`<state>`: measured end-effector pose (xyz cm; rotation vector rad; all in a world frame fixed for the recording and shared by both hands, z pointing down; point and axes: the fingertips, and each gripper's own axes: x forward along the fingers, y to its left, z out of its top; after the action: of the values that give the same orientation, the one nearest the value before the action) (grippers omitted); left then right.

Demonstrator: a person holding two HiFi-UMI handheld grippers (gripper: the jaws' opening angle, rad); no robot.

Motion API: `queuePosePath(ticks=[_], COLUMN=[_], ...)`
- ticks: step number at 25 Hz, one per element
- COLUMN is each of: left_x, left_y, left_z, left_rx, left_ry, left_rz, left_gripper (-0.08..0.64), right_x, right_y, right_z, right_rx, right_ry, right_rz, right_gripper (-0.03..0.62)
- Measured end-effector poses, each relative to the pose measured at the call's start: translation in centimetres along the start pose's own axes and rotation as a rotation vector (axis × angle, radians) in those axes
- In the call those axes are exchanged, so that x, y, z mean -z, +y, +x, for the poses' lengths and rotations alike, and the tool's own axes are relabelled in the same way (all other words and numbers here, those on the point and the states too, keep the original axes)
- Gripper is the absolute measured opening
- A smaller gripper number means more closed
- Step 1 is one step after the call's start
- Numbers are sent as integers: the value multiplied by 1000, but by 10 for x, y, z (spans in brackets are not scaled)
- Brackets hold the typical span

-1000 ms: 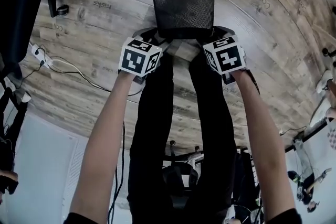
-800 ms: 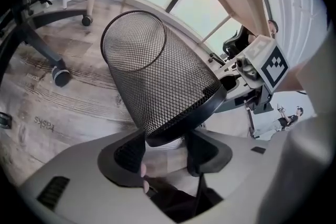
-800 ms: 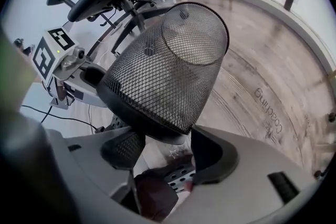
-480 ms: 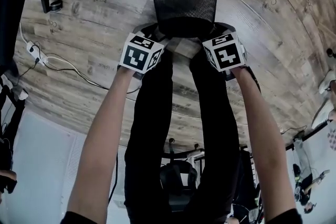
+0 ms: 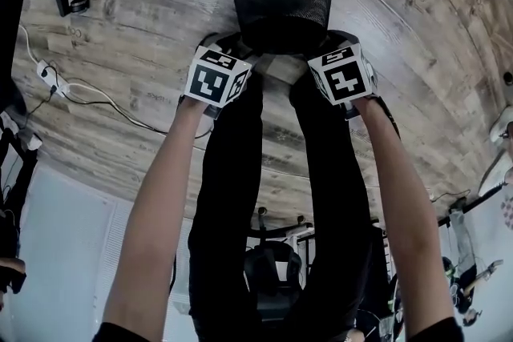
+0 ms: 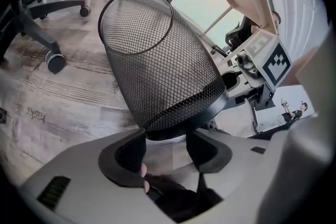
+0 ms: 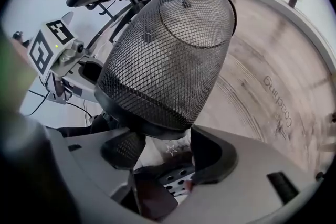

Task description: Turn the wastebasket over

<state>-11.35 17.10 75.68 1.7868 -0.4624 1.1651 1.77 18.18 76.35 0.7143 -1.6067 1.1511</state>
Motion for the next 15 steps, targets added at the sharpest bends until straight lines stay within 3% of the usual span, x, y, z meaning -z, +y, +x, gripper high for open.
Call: queuePosePath(ticks=[10,15], left_x=[0,2], left_y=[2,3], left_z=[4,2], left_rx=[4,-11], left_ry=[26,49], left_rz=[9,17], left_gripper=[235,231], right_x=[5,10], right_y=[12,10], right_z=[-4,-23], right_rx=[-18,-6], right_ry=[29,3], right_rz=[-32,5], right_gripper=[279,279])
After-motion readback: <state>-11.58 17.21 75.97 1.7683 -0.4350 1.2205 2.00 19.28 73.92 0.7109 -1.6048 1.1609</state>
